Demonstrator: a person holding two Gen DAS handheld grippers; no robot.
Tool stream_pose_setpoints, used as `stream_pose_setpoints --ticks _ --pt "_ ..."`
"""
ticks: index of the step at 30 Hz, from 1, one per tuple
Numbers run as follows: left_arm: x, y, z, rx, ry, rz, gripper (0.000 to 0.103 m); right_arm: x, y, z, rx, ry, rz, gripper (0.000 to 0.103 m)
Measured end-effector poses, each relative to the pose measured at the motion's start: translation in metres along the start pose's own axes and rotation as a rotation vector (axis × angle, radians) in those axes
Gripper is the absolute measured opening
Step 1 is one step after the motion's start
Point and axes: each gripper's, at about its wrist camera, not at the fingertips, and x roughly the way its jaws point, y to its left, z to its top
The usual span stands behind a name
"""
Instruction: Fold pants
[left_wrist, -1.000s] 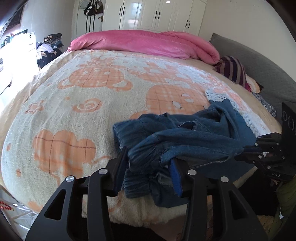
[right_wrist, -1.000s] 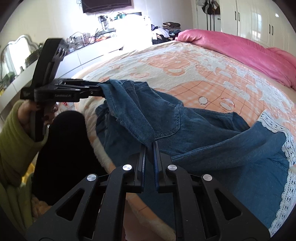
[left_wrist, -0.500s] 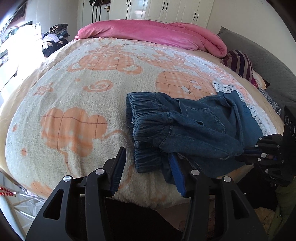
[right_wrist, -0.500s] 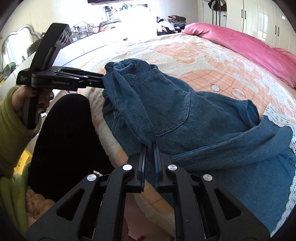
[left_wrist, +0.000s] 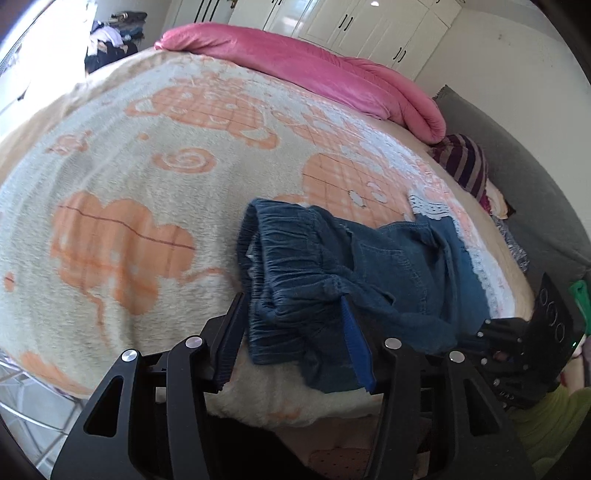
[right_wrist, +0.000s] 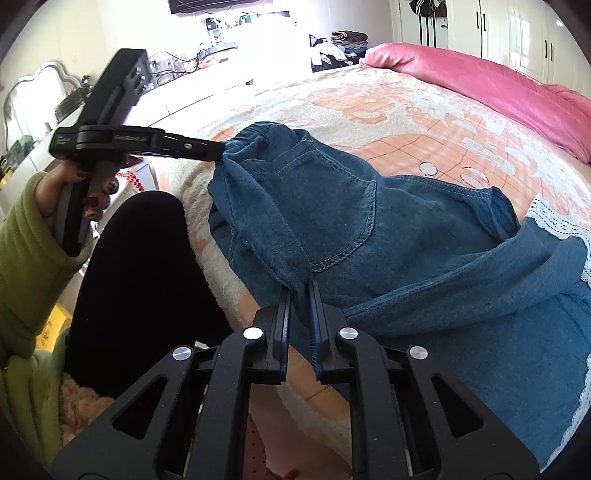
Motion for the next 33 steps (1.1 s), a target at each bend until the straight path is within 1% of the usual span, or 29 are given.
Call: stream_pose_setpoints --ticks 1,2,3,5,6,7,9,11,13,15,17,19,22,24,26,27,28,29,30,31,32,33 --pt "0.003 -0.002 0.002 -0.006 -0.007 -0.019 0.046 0.0 0.0 0.0 0.003 -0.001 0.002 0.009" --pt "0.005 -0.004 0.004 -0.005 -0.013 -0.021 0.04 0.0 0.0 0.0 0.001 0.0 0.0 0.009" --pt "0.006 -0.005 0.005 -0.001 -0.014 -0.021 0.039 0.0 0.001 0.0 0.001 -0.001 -0.002 0.009" --pt "0.005 -0.008 0.007 0.004 -0.021 -0.019 0.031 -0.003 0.003 0.001 -0.003 -0.007 -0.008 0.009" --pt "0.001 -0.01 0.007 0.012 -0.032 -0.021 0.029 -0.007 0.006 0.001 -0.014 -0.015 -0.015 0.009" --pt "-0.006 -0.013 0.007 0.028 -0.047 -0.019 0.029 -0.009 0.008 0.001 -0.027 -0.022 -0.018 0.008" --pt "-0.018 -0.019 0.004 0.068 -0.057 0.015 0.029 -0.014 0.015 0.002 -0.064 -0.03 -0.027 0.008" --pt "-0.017 -0.018 -0.001 0.088 -0.036 0.048 0.029 -0.01 0.015 0.001 -0.064 -0.014 -0.006 0.007" --pt "-0.008 -0.011 -0.007 0.081 0.007 0.082 0.029 0.0 0.017 -0.002 -0.065 0.021 0.004 0.007" --pt "0.001 -0.004 -0.011 0.055 0.035 0.077 0.029 0.012 0.02 -0.006 -0.07 0.063 0.004 0.007" --pt "0.002 -0.007 -0.013 0.084 0.041 0.103 0.029 0.016 0.022 -0.009 -0.071 0.086 0.008 0.007" --pt "0.001 -0.008 -0.012 0.1 0.037 0.111 0.029 0.004 0.022 -0.004 -0.072 0.04 0.016 0.007" --pt "0.002 -0.007 -0.013 0.092 0.04 0.111 0.029 -0.015 0.016 0.008 -0.047 -0.039 0.021 0.007" --pt "0.003 -0.007 -0.015 0.094 0.045 0.117 0.029 -0.016 0.011 0.015 -0.03 -0.057 -0.002 0.007" --pt "0.003 -0.007 -0.016 0.093 0.045 0.118 0.029 -0.006 0.004 0.02 0.004 -0.042 -0.026 0.009" --pt "0.002 -0.007 -0.017 0.092 0.045 0.119 0.029 0.006 0.001 0.02 0.019 -0.005 -0.039 0.01" --pt "0.001 -0.008 -0.018 0.089 0.045 0.119 0.03 0.02 -0.001 0.017 0.018 0.05 -0.072 0.012" --pt "-0.002 -0.008 -0.019 0.086 0.045 0.12 0.031 0.031 -0.002 0.013 0.016 0.097 -0.086 0.012" --pt "-0.005 -0.008 -0.02 0.079 0.042 0.111 0.031 0.043 -0.003 0.005 0.021 0.152 -0.082 0.013" --pt "-0.009 -0.008 -0.021 0.069 0.035 0.11 0.031 0.045 -0.002 0.001 0.024 0.143 -0.079 0.014" --pt "-0.017 -0.009 -0.022 0.065 0.015 0.125 0.031 0.043 -0.001 -0.001 0.027 0.125 -0.061 0.014" --pt "-0.023 -0.011 -0.021 0.07 -0.003 0.135 0.031 0.042 -0.002 -0.001 0.036 0.131 -0.034 0.014"
